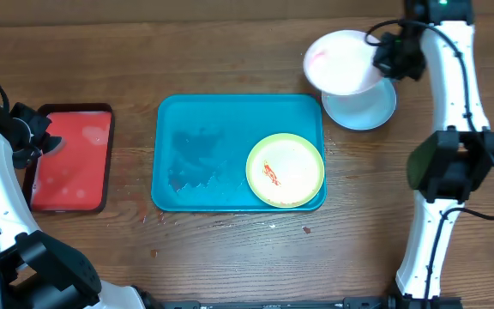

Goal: Clean dirty plates on tray and stack at the side
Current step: 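Carry the white plate right and stack it on the light-blue plate, then grip the yellow plate rim with the right gripper and drag it left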

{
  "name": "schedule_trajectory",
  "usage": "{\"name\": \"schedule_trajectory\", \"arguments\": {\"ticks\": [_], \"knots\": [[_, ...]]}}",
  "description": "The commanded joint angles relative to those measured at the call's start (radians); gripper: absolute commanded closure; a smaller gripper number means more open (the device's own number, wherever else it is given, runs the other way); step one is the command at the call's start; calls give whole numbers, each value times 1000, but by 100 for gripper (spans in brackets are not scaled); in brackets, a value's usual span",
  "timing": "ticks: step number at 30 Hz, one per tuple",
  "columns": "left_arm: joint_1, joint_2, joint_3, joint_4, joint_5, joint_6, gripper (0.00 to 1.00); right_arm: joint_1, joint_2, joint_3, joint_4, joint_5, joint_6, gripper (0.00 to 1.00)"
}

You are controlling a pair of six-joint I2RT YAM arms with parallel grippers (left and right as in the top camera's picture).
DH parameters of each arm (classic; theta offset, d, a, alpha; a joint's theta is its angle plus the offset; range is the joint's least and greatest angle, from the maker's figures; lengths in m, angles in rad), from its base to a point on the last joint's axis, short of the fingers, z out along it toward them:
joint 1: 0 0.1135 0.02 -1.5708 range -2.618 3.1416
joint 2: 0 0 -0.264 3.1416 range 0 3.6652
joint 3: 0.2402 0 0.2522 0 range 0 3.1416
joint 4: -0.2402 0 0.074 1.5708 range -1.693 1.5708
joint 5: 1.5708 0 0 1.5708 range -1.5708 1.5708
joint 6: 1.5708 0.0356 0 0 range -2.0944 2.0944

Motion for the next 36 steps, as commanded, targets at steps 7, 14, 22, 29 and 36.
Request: {"name": "schedule_trajectory", "arguments": {"ticks": [7, 14, 22, 29, 36], "knots": [[1, 13, 7, 4, -2, 2, 96, -71, -12, -148, 69, -35, 31, 96], [1, 13, 7, 5, -2, 2, 96, -78, -12, -239, 109, -34, 30, 71], [1, 13, 7, 6, 1, 2, 96, -78, -23, -222, 35, -52, 29, 44], [1, 13, 7, 10, 1, 2, 96, -20, -66, -217, -39, -271, -264, 43], [1, 13, 7, 12, 1, 2, 96, 148, -67, -220, -64, -341, -629, 43]]}}
